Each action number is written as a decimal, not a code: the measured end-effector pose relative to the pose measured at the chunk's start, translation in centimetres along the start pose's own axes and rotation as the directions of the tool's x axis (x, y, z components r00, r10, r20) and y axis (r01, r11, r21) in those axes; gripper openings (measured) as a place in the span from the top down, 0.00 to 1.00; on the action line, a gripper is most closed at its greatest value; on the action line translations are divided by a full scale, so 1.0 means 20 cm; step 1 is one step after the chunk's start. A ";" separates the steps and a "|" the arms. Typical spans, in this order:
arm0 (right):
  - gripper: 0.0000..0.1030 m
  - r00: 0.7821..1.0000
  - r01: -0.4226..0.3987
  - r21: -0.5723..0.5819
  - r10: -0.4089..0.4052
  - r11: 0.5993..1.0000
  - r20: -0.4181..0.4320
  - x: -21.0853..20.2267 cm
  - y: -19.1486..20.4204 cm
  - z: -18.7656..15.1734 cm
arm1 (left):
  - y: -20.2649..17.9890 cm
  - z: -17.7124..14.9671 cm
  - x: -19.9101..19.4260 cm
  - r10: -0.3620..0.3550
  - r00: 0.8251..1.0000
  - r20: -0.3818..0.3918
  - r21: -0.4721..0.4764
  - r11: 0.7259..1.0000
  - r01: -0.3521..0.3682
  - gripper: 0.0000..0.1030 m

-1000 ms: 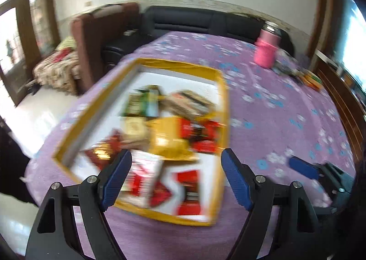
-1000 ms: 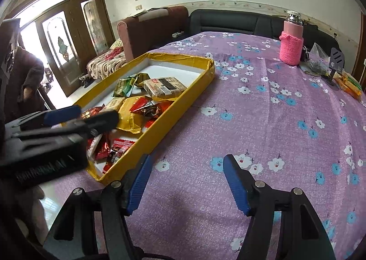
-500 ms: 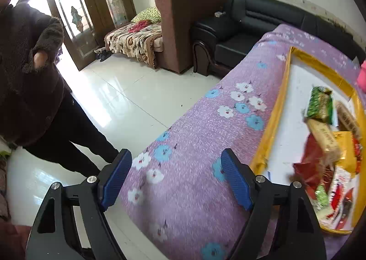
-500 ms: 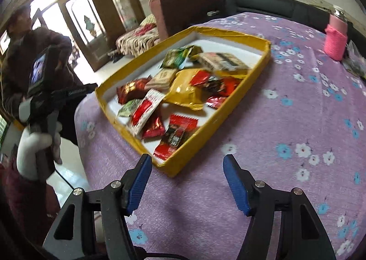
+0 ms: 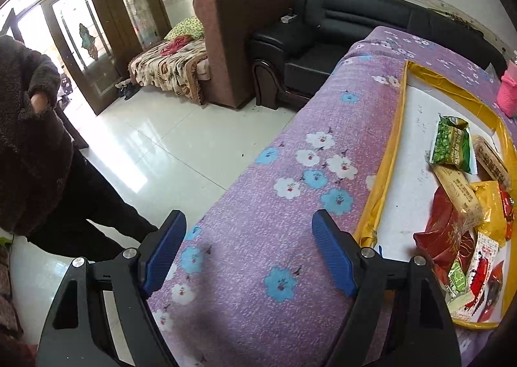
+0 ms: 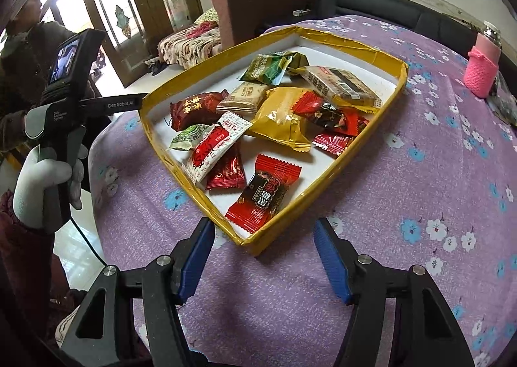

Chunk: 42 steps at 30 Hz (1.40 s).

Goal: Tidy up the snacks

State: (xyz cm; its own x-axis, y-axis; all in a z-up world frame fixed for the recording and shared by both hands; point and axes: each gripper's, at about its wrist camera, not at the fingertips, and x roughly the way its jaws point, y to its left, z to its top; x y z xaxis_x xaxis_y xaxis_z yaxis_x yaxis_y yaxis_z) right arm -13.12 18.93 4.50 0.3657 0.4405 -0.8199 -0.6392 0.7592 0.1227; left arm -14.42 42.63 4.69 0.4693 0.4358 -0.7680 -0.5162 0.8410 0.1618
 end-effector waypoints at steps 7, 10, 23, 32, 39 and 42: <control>0.36 0.999 0.030 0.045 -0.031 0.999 0.013 -0.03 -0.04 0.01 | -0.11 0.03 0.00 -0.022 1.000 0.009 0.045 0.999 0.022 0.22; 0.36 1.000 0.020 0.063 -0.021 0.998 0.011 -0.05 -0.05 0.00 | -0.09 0.01 -0.03 -0.044 0.999 0.011 0.023 0.999 0.043 0.21; 0.36 0.995 0.028 0.134 -0.041 0.991 0.096 -0.23 -0.23 -0.08 | -0.21 -0.18 -0.68 -0.110 0.913 0.393 0.021 0.994 0.111 0.19; 0.33 0.972 0.020 0.172 -0.059 0.985 0.227 -0.39 -0.31 -0.07 | -0.35 -0.26 -1.17 -0.079 0.763 0.641 -0.003 0.994 0.105 0.00; 0.21 0.929 0.061 0.153 -0.112 0.986 0.352 -0.49 -0.29 -0.11 | -0.49 -0.26 -1.17 -0.202 0.834 0.514 0.084 0.979 0.186 0.00; 0.13 0.904 0.108 0.158 -0.163 0.981 0.396 -0.52 -0.29 -0.13 | -0.56 -0.27 -1.10 -0.205 0.878 0.432 0.071 0.979 0.194 0.00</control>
State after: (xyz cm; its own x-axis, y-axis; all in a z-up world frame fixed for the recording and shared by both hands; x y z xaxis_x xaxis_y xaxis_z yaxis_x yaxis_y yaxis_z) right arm -14.94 8.72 10.89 0.7024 0.4640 -0.5398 -0.4809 0.8684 0.1208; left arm -22.86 21.98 16.43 0.8275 0.3488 -0.4401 -0.3636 0.9300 0.0534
